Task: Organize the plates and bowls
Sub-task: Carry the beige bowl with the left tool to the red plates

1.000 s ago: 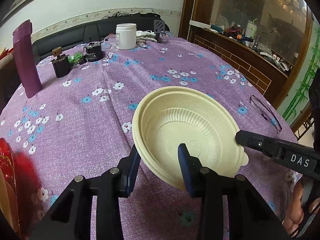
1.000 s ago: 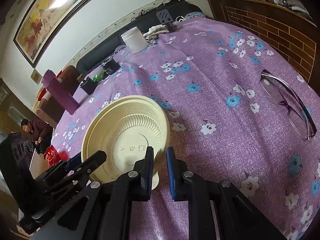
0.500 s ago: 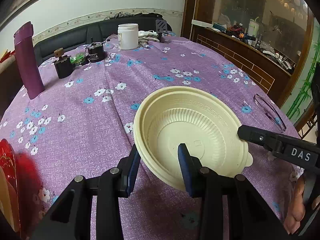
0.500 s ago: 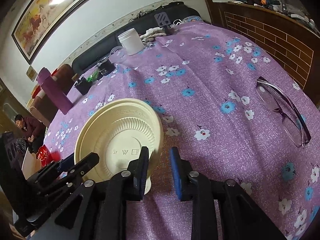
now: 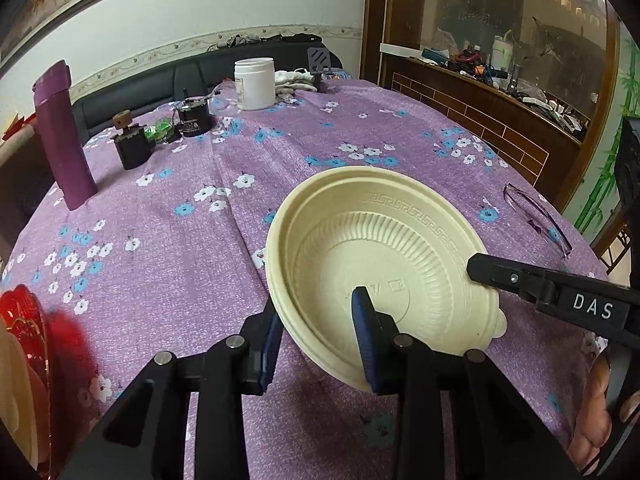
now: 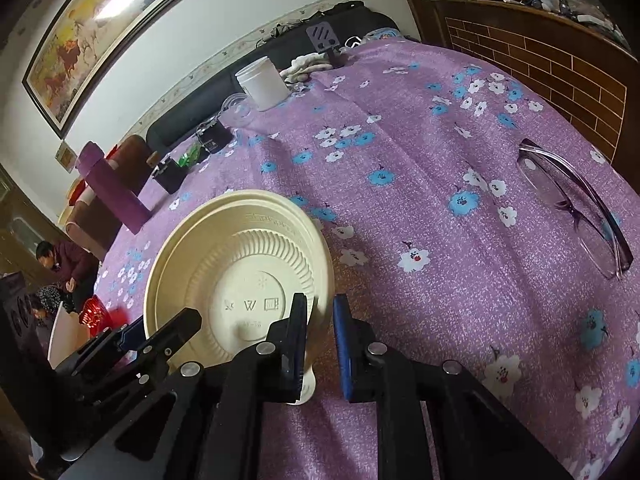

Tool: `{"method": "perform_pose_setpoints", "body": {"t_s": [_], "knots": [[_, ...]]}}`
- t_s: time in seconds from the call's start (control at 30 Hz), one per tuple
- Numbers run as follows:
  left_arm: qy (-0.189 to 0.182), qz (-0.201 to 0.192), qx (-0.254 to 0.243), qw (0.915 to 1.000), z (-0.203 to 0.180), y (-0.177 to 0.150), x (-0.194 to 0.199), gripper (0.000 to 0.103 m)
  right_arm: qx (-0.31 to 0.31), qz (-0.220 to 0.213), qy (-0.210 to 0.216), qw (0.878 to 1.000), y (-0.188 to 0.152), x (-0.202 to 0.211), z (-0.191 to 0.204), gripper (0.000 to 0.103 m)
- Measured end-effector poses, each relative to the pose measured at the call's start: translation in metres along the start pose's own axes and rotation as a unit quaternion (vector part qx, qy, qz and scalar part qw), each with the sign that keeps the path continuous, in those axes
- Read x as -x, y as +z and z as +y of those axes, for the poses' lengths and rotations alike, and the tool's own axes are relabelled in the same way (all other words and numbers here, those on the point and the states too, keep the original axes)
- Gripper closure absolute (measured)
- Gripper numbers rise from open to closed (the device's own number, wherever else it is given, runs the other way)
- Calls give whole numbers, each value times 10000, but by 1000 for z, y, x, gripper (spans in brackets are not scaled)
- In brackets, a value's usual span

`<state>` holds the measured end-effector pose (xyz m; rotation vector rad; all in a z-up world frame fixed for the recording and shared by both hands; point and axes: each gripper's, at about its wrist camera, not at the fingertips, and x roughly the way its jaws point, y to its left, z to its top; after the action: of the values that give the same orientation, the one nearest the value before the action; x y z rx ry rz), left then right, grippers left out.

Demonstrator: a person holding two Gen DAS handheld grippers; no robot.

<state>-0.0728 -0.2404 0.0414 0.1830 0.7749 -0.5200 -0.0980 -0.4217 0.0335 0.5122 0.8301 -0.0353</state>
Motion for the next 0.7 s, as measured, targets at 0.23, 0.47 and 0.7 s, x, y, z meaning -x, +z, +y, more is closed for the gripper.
{"method": "perform_pose_setpoints", "body": {"t_s": [0.23, 0.47, 0.7], "knots": [[182, -139, -80, 9997, 4, -9, 18, 70, 63, 15, 158, 9999, -7, 8, 10, 89], [338, -204, -6, 9992, 16, -22, 33, 70, 179, 87, 329, 9993, -16, 10, 26, 89], [427, -235, 158, 9987, 33, -33, 48, 70, 349, 137, 457, 9983, -26, 14, 46, 88]]}}
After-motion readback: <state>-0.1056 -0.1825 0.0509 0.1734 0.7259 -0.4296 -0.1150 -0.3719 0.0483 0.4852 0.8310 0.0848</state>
